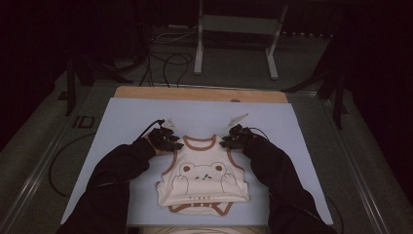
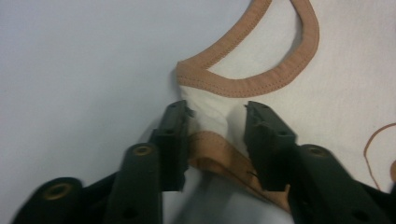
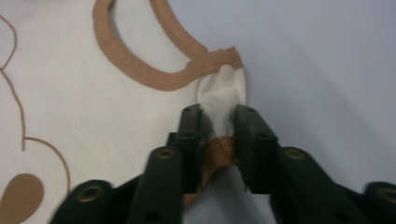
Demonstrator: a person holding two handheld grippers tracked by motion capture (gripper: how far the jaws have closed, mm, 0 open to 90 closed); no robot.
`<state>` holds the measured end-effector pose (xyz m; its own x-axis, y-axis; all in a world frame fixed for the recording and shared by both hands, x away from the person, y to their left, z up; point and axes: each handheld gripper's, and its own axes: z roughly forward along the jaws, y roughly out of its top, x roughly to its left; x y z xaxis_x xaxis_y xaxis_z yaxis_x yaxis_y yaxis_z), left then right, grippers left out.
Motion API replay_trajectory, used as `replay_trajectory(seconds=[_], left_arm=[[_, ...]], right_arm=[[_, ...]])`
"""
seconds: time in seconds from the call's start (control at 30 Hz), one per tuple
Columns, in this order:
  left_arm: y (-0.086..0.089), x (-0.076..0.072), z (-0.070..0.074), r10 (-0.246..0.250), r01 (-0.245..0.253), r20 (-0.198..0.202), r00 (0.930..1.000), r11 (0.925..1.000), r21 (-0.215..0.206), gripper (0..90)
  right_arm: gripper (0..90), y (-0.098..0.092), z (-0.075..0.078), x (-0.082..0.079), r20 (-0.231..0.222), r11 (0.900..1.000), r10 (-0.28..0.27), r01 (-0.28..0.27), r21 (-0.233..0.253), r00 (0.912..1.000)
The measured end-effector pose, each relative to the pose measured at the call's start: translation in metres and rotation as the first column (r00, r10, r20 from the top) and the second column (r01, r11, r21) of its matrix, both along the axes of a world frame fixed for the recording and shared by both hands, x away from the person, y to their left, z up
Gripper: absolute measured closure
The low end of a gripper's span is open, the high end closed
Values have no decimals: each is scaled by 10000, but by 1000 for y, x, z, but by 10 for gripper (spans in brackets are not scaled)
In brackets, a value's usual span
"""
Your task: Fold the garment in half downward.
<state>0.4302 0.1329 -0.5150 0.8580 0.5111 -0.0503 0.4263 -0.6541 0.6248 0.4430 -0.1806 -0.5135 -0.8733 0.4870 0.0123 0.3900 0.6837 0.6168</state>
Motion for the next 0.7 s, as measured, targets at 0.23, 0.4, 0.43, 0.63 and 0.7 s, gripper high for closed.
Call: replay_trajectory(seconds=[0.23, 0.4, 0.43, 0.63, 0.7], left_arm=[[0, 0, 0, -31, 26, -254, 9997, 9998, -180, 836], [-1, 1, 1, -101, 93, -425, 9990, 9998, -195, 863], [0, 1, 1, -129, 120, -467, 9988, 9997, -201, 866], [3, 0, 7, -337, 322, -443, 9984, 9989, -335, 869], [3, -1, 10, -352, 336, -370, 9987, 9985, -428, 870]], right_arm=[[811, 2, 0, -2, 12, 9998, 179, -179, -36, 9998], [824, 3, 2, -3, -80, 9996, 235, -236, -144, 9997], [824, 4, 2, -3, -65, 9997, 223, -224, -132, 9997], [825, 3, 8, -5, 137, 9995, 305, -303, -97, 9994], [825, 2, 11, -5, 195, 9996, 266, -266, -9, 9995]])
